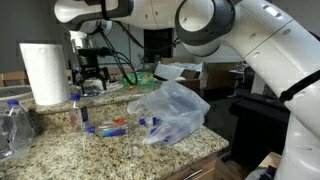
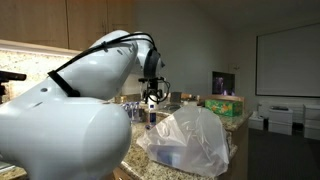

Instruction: Put two of the bottles on the counter in the plastic bag

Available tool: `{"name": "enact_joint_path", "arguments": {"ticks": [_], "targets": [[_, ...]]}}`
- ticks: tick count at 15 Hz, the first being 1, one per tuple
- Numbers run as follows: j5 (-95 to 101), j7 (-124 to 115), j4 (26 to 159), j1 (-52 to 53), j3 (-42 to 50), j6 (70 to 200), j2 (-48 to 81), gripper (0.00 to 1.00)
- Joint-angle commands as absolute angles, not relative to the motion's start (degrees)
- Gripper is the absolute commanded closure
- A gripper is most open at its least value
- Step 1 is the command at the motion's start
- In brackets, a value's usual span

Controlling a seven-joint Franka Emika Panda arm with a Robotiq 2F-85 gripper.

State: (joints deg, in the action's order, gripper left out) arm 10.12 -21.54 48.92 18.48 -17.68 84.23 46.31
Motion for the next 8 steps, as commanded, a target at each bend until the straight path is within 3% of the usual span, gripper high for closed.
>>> {"name": "enact_joint_path", "arguments": {"ticks": [1,8], "targets": [[9.2,-21.7,55.4,18.1,-18.4,84.3,44.0,0.00],[5.5,-18.7,69.7,14.8,-21.4,88.1,39.3,0.00]]}}
